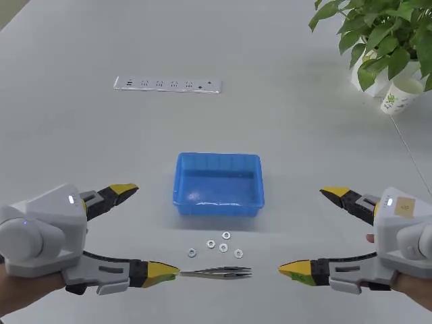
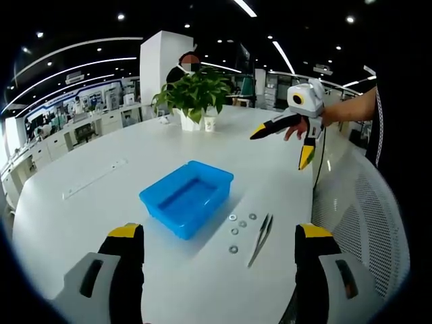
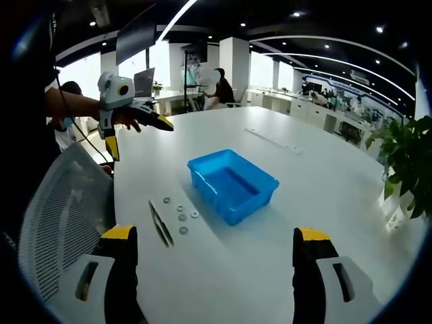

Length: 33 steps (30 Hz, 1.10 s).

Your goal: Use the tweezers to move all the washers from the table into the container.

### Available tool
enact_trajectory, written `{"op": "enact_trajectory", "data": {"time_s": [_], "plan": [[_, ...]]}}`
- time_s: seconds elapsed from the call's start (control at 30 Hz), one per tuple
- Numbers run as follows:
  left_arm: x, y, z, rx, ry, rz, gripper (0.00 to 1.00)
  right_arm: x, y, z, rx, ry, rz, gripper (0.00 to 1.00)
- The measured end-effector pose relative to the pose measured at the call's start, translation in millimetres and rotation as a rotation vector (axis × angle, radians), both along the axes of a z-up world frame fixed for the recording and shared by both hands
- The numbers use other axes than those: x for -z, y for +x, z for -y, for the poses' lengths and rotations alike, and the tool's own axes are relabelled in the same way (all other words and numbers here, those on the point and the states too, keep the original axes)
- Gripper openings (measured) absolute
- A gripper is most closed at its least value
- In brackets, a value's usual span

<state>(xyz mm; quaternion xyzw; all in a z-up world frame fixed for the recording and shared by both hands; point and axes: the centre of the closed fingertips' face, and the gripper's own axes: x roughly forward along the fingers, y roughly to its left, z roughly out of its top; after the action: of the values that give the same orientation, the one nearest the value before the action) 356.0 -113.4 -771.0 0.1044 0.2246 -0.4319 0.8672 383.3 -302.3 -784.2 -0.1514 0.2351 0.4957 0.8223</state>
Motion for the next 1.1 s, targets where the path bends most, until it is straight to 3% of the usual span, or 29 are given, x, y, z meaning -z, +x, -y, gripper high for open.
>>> {"op": "enact_trajectory", "data": {"time_s": [1.1], "plan": [[0.0, 0.1, -0.7, 0.006, 0.011, 0.004, 0.98, -0.7, -0.9, 2.6, -0.004, -0.006, 0.003, 0.97]]}}
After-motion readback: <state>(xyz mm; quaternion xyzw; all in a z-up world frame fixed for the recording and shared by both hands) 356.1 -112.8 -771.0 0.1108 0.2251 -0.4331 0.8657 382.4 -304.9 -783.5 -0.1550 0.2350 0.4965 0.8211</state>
